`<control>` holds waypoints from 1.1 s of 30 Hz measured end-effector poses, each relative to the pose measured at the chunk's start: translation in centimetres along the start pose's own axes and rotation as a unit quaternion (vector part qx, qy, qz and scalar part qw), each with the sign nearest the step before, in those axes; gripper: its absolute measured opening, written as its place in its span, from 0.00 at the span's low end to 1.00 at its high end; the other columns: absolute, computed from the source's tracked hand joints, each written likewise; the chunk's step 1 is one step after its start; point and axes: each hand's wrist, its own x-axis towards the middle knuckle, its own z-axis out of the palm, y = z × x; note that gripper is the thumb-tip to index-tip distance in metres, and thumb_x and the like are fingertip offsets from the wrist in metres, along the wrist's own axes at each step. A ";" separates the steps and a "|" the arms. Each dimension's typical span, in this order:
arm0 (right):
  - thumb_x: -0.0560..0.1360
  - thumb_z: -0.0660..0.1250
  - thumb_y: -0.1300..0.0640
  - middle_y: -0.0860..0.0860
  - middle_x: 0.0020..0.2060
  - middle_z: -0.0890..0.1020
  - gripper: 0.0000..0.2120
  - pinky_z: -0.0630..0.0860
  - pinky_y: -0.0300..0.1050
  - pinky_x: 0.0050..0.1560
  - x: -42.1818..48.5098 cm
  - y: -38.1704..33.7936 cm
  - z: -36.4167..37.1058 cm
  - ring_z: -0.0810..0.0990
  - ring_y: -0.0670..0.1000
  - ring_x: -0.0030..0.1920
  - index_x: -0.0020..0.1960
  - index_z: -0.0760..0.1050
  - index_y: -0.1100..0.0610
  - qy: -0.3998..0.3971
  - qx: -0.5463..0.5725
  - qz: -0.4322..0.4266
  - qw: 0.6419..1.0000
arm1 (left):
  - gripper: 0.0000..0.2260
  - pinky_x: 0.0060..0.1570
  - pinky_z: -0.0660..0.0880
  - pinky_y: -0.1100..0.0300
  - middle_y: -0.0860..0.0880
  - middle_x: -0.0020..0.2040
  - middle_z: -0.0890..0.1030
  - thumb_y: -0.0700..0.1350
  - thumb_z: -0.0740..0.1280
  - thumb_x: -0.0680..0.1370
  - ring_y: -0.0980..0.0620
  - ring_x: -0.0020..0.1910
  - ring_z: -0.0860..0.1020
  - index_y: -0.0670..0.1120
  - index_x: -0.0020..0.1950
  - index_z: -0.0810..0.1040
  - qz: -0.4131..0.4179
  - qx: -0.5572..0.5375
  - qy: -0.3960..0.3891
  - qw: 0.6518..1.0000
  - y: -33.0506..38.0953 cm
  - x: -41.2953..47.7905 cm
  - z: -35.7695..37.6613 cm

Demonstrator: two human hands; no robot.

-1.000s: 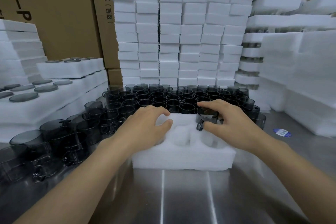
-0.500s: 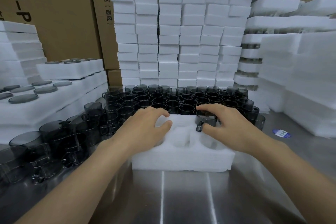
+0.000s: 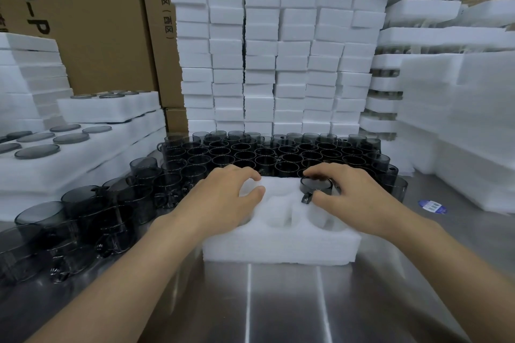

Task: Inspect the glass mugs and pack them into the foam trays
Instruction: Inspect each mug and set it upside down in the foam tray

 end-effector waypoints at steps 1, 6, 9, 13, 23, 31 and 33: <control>0.67 0.61 0.38 0.28 0.50 0.80 0.14 0.72 0.36 0.49 0.0 -0.1 -0.1 0.77 0.32 0.53 0.52 0.75 0.28 0.000 -0.001 0.000 1.000 | 0.19 0.73 0.69 0.44 0.56 0.77 0.71 0.62 0.59 0.86 0.51 0.76 0.68 0.61 0.76 0.72 0.000 0.001 0.000 1.000 0.0 0.0 0.0; 0.78 0.64 0.37 0.37 0.59 0.80 0.22 0.74 0.47 0.65 0.2 0.4 0.1 0.77 0.42 0.63 0.69 0.78 0.42 0.036 -0.001 0.007 0.999 | 0.19 0.74 0.69 0.44 0.57 0.77 0.71 0.62 0.59 0.86 0.52 0.77 0.67 0.61 0.76 0.72 0.002 0.003 -0.001 1.000 -0.1 0.0 0.0; 0.80 0.68 0.43 0.37 0.59 0.80 0.20 0.72 0.44 0.63 0.4 1.0 0.4 0.76 0.43 0.63 0.71 0.77 0.42 0.014 -0.012 0.006 1.000 | 0.19 0.73 0.69 0.45 0.57 0.77 0.71 0.62 0.59 0.86 0.52 0.77 0.67 0.62 0.76 0.72 0.001 0.005 -0.002 1.000 -0.1 0.0 0.0; 0.79 0.70 0.43 0.36 0.59 0.79 0.20 0.70 0.42 0.62 0.6 1.1 0.3 0.75 0.41 0.63 0.70 0.77 0.41 0.025 -0.010 -0.003 1.000 | 0.19 0.72 0.70 0.45 0.57 0.77 0.71 0.63 0.59 0.86 0.52 0.74 0.69 0.62 0.76 0.72 0.000 0.004 -0.004 1.000 0.0 0.0 0.0; 0.77 0.67 0.36 0.36 0.54 0.81 0.22 0.74 0.46 0.57 0.6 1.4 0.2 0.78 0.42 0.57 0.69 0.75 0.39 0.038 -0.022 0.010 0.999 | 0.19 0.72 0.70 0.46 0.57 0.78 0.70 0.62 0.59 0.86 0.52 0.76 0.68 0.61 0.76 0.72 -0.002 0.002 -0.003 1.000 0.0 -0.1 0.0; 0.78 0.67 0.40 0.36 0.50 0.83 0.14 0.77 0.39 0.54 1.0 2.2 -0.1 0.80 0.36 0.53 0.62 0.79 0.38 0.089 0.023 0.006 0.996 | 0.19 0.73 0.70 0.44 0.59 0.77 0.70 0.65 0.59 0.84 0.54 0.77 0.67 0.65 0.74 0.73 -0.009 0.017 0.008 1.000 -0.1 -0.1 -0.2; 0.80 0.69 0.48 0.37 0.47 0.84 0.07 0.77 0.38 0.53 1.3 3.1 -1.4 0.81 0.35 0.50 0.58 0.80 0.39 0.161 0.035 0.022 0.986 | 0.19 0.72 0.71 0.45 0.59 0.76 0.71 0.66 0.59 0.84 0.54 0.76 0.68 0.65 0.74 0.73 -0.011 0.018 0.010 1.000 -0.2 -0.1 -0.2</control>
